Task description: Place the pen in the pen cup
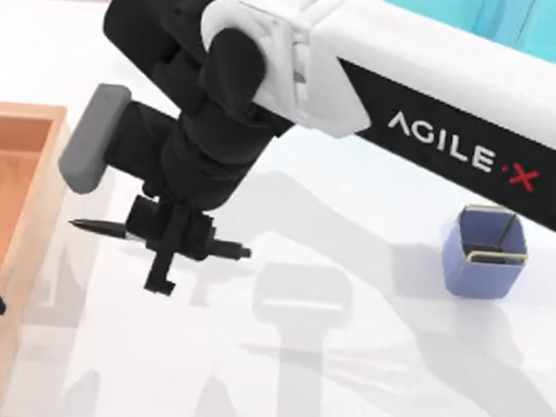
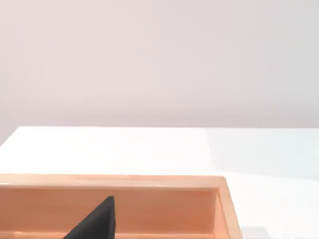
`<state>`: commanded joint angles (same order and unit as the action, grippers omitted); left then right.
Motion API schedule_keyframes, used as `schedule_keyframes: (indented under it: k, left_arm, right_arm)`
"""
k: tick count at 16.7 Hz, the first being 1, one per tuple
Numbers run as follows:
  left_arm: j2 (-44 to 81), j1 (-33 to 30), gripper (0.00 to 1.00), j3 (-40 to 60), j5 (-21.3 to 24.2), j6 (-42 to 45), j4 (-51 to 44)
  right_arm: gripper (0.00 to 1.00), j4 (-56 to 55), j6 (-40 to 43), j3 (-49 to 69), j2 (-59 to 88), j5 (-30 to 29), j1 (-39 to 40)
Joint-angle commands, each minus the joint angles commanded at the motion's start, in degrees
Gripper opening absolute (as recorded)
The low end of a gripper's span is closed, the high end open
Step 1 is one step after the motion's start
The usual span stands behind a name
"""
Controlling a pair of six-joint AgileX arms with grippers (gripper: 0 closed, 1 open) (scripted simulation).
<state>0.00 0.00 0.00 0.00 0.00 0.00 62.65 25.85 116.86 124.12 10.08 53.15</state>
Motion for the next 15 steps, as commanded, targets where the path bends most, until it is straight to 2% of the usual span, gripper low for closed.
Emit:
schedule_keyframes:
  k: [5, 8, 11, 15]
  left_arm:
    - [0.0, 0.0, 1.0, 0.0, 0.0, 0.0, 0.0]
    - [0.0, 0.0, 1.0, 0.0, 0.0, 0.0, 0.0]
    - [0.0, 0.0, 1.0, 0.0, 0.0, 0.0, 0.0]
    - [0.0, 0.0, 1.0, 0.0, 0.0, 0.0, 0.0]
  right_arm:
    - [0.0, -0.07, 0.36, -0.11, 0.3, 0.78, -0.81]
    - [0.0, -1.07, 3.57, -3.08, 0.93, 6.24, -5.79]
    - [0.0, -3.28, 9.46, -8.39, 1.09, 17.06, -14.83]
    - [0.0, -7.94, 21.36, -17.64, -0.15, 38.58, -29.18]
